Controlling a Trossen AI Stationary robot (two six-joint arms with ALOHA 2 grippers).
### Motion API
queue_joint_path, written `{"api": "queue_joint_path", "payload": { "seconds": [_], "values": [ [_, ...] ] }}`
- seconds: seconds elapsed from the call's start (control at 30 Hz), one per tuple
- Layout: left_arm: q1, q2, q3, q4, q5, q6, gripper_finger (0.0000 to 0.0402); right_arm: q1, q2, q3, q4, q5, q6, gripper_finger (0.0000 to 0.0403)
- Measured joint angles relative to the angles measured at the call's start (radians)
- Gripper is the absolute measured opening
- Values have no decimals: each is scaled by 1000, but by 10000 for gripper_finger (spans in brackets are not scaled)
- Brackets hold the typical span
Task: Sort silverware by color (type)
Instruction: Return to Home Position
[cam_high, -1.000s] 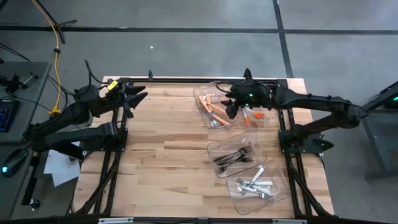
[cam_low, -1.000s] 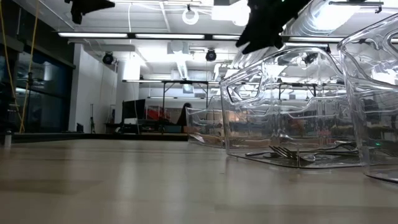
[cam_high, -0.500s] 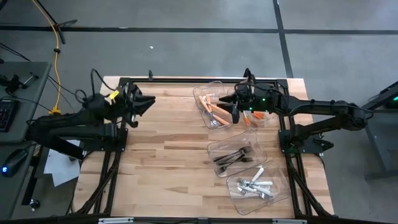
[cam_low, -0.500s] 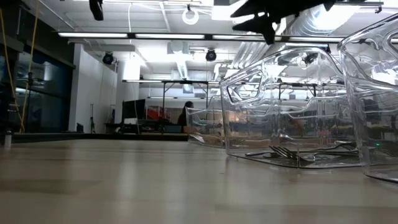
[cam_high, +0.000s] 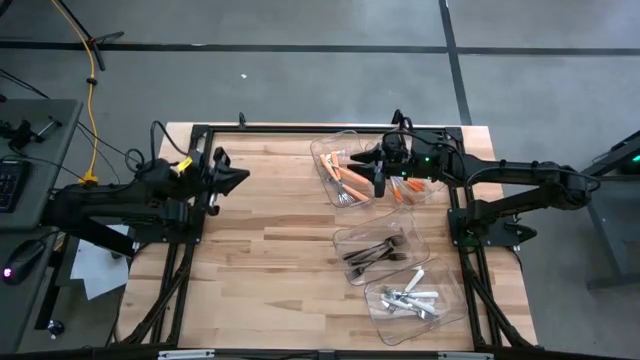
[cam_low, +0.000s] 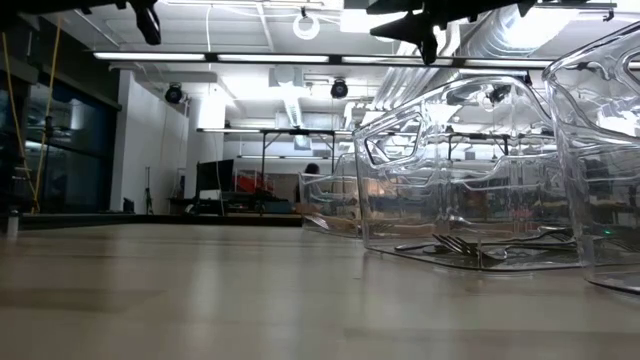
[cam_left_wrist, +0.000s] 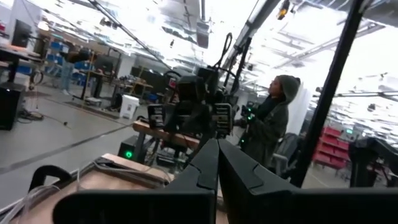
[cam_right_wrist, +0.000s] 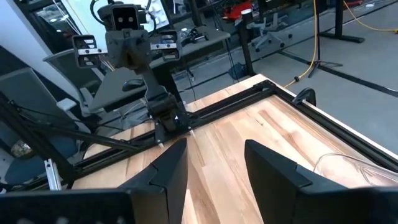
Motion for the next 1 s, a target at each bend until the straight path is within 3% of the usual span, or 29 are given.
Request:
{"api": "queue_joint_path", "payload": {
  "seconds": [0.37, 0.57, 0.9, 1.0],
  "values": [
    [-84, -78, -11, -60, -5, 29, 0, 0, 0, 0, 0, 0, -3, 142],
    [-134, -189, -126, 15, -56, 29, 0, 0, 0, 0, 0, 0, 27, 142],
    [-141, -440, -275, -24, -94, 63, 0, 0, 0, 0, 0, 1, 53, 142],
    [-141, -435, -302, -20, -98, 48, 0, 0, 1, 0, -1, 0, 53, 142]
  ]
}}
